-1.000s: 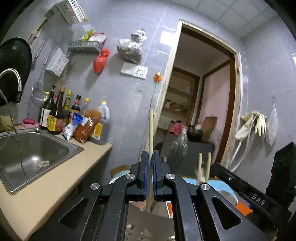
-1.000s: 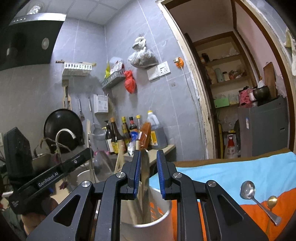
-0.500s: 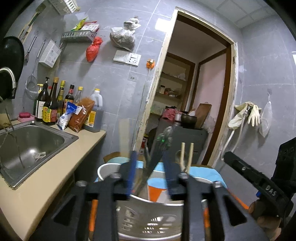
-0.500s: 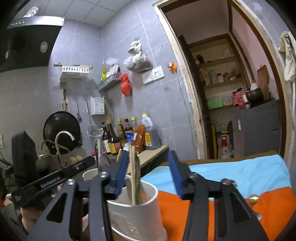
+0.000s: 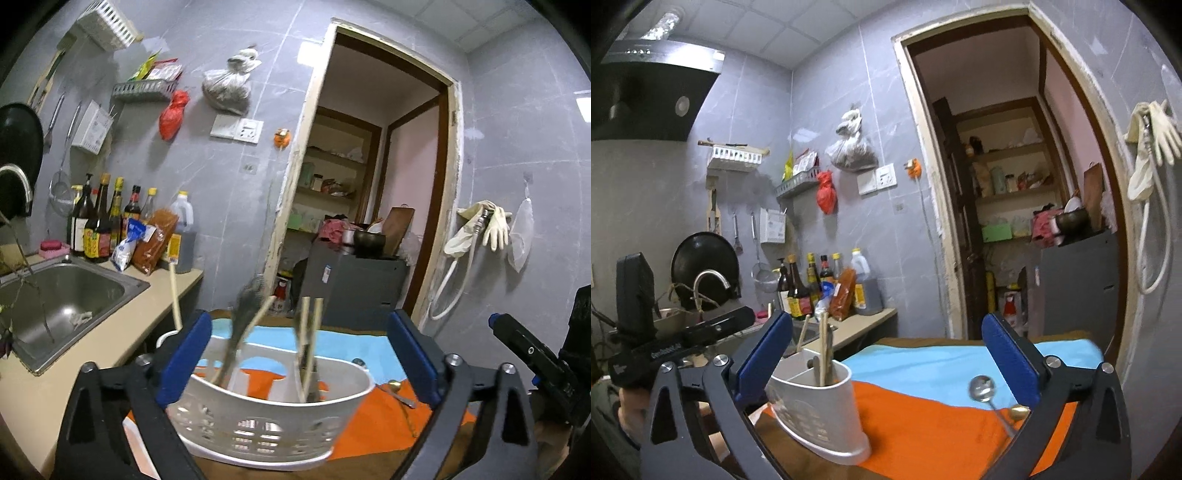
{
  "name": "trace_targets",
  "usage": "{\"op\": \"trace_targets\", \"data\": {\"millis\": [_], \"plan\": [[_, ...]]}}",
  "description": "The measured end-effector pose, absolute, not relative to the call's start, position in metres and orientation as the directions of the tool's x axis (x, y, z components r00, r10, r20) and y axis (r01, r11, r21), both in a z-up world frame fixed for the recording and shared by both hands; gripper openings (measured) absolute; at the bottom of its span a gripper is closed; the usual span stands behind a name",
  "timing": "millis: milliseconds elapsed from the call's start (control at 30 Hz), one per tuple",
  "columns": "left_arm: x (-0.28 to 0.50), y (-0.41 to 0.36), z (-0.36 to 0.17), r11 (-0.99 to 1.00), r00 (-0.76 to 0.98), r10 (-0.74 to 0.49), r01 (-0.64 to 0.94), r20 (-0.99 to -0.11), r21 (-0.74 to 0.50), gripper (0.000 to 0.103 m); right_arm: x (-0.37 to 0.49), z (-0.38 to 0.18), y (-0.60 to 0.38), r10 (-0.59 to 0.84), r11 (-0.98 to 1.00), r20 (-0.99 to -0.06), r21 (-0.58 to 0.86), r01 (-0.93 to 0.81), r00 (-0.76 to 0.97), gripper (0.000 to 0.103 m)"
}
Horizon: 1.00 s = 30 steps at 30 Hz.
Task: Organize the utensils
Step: 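Move both tools back down over the two spoons on the cloth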
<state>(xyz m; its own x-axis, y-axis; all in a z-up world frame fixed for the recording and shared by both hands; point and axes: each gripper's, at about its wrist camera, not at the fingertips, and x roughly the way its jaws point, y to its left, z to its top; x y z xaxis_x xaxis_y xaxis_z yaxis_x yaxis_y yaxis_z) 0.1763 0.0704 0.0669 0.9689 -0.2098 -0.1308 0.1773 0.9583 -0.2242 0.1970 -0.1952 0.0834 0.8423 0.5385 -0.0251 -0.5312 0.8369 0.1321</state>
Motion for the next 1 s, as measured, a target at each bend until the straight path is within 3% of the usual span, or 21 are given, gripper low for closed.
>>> {"op": "trace_targets", "data": {"millis": [433,1000], "plan": [[0.169,-0.002,0.070,0.941,0.940,-0.318,0.297,-0.122,-0.163,0.099,0.183,0.091,-0.262,0.454,0.889,-0.031,0.087,-0.450,0.890,0.103],[0.212,-0.086,0.026,0.918,0.870,-0.395,0.362,-0.296,-0.162,0.099,0.202,0.048,-0.339,0.337,0.939,-0.176,0.135,-0.317,0.925,0.103]]}}
